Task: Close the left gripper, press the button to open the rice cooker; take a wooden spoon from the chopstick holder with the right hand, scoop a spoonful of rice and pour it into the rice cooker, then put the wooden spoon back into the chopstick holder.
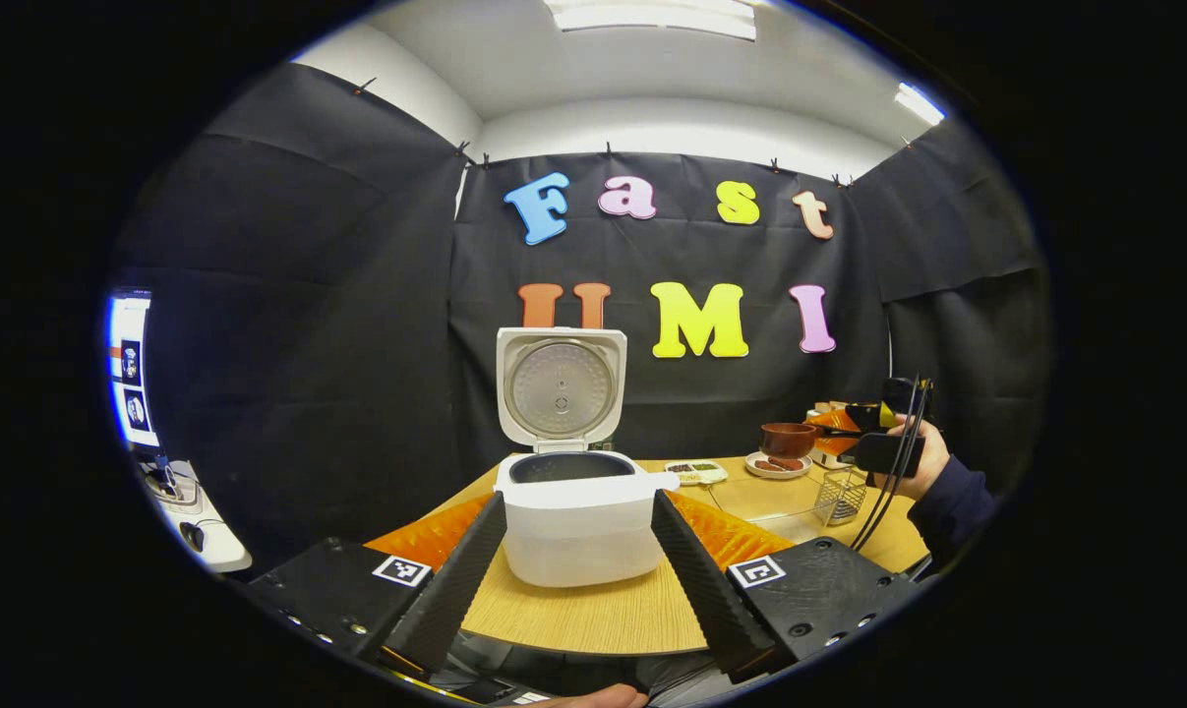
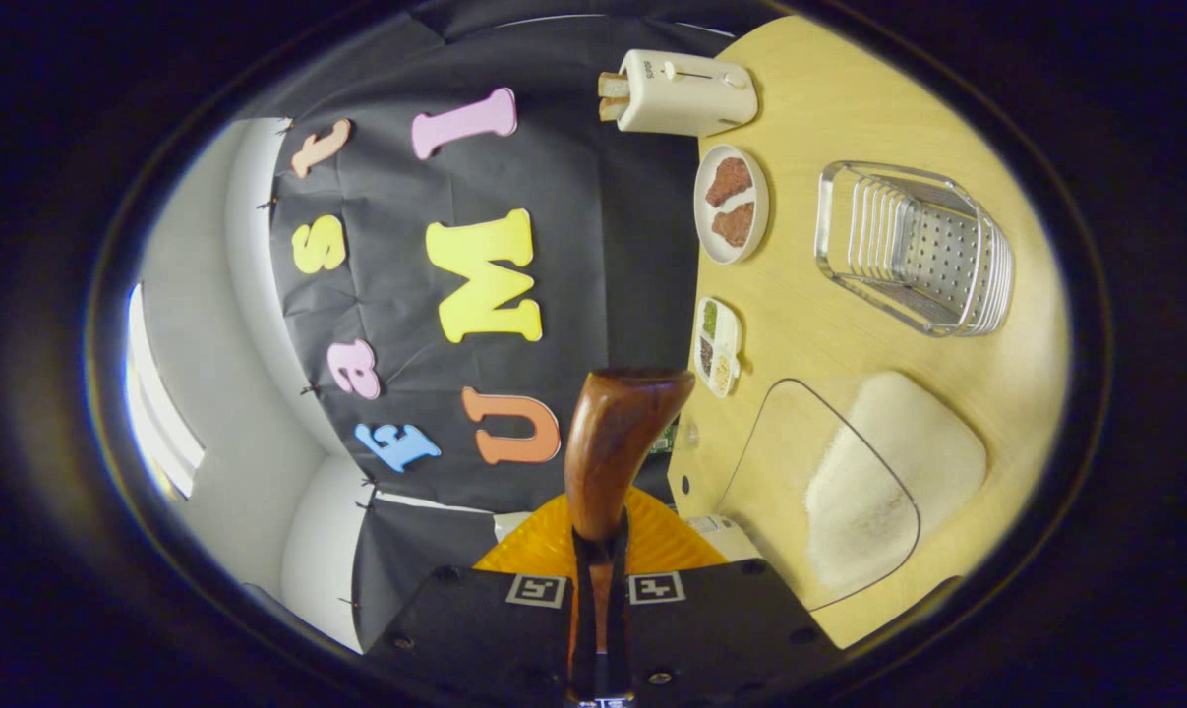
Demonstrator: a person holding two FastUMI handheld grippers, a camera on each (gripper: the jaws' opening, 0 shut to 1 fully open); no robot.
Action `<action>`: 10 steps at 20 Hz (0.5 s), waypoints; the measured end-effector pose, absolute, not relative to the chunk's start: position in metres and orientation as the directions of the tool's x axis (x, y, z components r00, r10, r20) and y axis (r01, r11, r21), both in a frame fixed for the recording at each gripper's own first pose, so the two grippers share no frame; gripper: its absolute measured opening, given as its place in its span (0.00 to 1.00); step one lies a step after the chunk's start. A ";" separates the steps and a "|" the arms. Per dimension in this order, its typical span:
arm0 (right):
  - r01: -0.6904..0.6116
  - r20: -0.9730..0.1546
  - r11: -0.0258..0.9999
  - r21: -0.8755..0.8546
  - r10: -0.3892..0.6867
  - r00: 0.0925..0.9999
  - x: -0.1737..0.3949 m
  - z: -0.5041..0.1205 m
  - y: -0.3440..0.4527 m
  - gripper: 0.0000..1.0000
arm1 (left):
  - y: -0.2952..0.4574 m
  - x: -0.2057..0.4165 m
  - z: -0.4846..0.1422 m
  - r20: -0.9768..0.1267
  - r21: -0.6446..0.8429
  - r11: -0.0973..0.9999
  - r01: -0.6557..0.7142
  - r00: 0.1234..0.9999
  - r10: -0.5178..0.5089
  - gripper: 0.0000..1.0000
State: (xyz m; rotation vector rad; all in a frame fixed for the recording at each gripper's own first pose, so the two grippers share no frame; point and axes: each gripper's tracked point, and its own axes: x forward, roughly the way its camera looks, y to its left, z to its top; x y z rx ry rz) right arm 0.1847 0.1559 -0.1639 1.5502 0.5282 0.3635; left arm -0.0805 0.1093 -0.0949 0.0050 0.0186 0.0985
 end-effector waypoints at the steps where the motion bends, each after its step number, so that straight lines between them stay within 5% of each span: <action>1: 0.108 -0.101 0.019 0.994 0.528 0.843 0.185 -0.161 0.158 0.10 | 0.111 -0.081 -0.094 -0.018 0.010 0.995 -0.103 0.994 0.104 0.95; 10: 0.070 -0.130 0.125 0.990 0.572 0.810 0.201 -0.102 0.245 0.09 | 0.143 -0.097 -0.087 0.007 -0.026 0.991 -0.128 0.992 0.128 0.95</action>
